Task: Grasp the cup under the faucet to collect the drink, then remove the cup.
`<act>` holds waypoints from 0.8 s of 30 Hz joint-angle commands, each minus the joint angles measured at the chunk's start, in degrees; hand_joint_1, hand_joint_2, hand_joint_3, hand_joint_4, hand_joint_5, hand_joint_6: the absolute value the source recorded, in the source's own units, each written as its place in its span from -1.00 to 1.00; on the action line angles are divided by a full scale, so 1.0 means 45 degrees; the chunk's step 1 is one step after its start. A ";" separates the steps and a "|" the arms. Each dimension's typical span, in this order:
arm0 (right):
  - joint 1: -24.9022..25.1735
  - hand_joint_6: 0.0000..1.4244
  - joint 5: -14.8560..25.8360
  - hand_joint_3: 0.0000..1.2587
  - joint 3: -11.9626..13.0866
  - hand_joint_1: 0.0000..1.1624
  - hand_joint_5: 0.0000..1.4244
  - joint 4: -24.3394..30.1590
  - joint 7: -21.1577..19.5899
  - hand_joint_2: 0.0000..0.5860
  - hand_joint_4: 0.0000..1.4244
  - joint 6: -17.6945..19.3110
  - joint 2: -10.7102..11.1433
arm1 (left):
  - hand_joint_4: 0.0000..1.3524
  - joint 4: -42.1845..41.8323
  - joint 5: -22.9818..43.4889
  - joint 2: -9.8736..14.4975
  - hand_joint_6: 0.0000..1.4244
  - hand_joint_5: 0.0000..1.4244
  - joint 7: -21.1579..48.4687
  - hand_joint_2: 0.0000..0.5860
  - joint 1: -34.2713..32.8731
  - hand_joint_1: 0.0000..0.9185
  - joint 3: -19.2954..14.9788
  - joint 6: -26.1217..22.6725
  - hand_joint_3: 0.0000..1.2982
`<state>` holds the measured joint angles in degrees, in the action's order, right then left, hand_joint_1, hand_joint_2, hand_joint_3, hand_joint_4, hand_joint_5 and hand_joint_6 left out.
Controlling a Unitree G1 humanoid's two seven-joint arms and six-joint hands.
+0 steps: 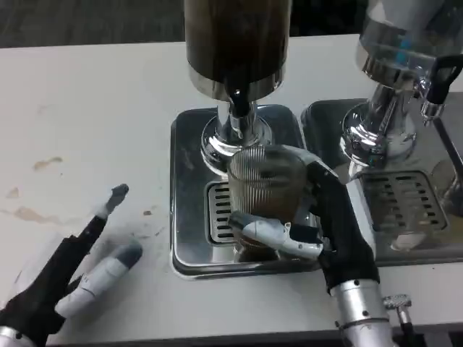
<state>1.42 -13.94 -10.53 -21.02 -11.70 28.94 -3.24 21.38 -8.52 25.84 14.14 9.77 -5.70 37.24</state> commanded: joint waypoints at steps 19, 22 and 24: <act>-0.2318 0.89 0.1168 0.20 -0.0171 0.83 0.31 0.4975 0.2240 -0.51 0.11 -0.1053 0.0402 | -1.00 -0.4066 -0.2968 0.1583 -1.00 -1.00 -0.1034 -0.58 0.2627 -1.00 -0.0671 -0.0001 -1.00; -0.2584 0.89 0.1308 0.21 -0.0153 0.82 0.33 0.5544 0.2560 -0.52 0.12 -0.1231 0.0569 | -1.00 -0.4492 -0.3280 0.1495 -1.00 -1.00 -0.1167 -0.58 0.3070 -1.00 -0.0628 -0.0001 -1.00; -0.2803 0.89 0.1355 0.21 -0.0182 0.81 0.33 0.5961 0.2752 -0.52 0.12 -0.1297 0.0667 | -1.00 -0.4758 -0.3400 0.1456 -1.00 -1.00 -0.1220 -0.57 0.3405 -1.00 -0.0576 0.0084 -1.00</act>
<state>-10.25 -9.45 -11.17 1.67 -0.26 22.62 -0.71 1.93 -22.76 32.35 9.69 22.84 -8.37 37.22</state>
